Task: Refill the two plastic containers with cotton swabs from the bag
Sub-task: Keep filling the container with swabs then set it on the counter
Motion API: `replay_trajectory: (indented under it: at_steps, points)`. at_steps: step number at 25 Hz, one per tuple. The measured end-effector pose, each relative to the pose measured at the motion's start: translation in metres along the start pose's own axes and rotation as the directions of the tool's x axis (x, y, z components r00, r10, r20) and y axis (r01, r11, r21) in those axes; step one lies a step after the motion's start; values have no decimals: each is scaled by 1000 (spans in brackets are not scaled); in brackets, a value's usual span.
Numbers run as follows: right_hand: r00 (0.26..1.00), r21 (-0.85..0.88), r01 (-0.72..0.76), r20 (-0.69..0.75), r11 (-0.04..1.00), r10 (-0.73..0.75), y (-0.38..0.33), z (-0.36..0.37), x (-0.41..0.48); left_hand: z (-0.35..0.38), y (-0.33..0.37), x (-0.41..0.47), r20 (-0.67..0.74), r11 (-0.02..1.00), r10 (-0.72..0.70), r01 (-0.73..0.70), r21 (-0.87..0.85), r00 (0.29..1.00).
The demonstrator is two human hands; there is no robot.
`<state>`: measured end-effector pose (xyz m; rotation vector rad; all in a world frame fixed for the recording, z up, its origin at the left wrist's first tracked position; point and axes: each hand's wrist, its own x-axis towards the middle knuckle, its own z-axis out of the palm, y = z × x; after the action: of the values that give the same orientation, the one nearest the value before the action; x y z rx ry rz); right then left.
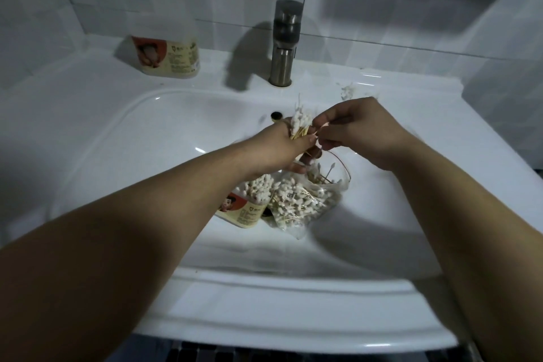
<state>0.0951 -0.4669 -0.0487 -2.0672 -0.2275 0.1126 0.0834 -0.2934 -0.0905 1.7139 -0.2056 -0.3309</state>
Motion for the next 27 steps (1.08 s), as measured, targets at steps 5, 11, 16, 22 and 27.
replay_trajectory:
  at_steps: [5,11,16,22,27]
  points:
    - [998,129,-24,-48,991,30,4,1,5,0,0,-2,-24,999,-35,35,-17,999]
    - [995,155,11,-101,988,5,4,4,6,-2,2,-4,-7,996,-62,61,-69,998]
    - [983,97,34,-185,995,-16,6,2,8,-3,3,-1,-92,990,-117,108,-95,989]
    - [997,256,-45,-55,966,61,3,8,3,-2,4,-4,-67,985,-104,94,-144,992]
    - [992,224,-30,-117,974,57,6,7,7,0,5,-6,-11,967,-114,108,-229,993]
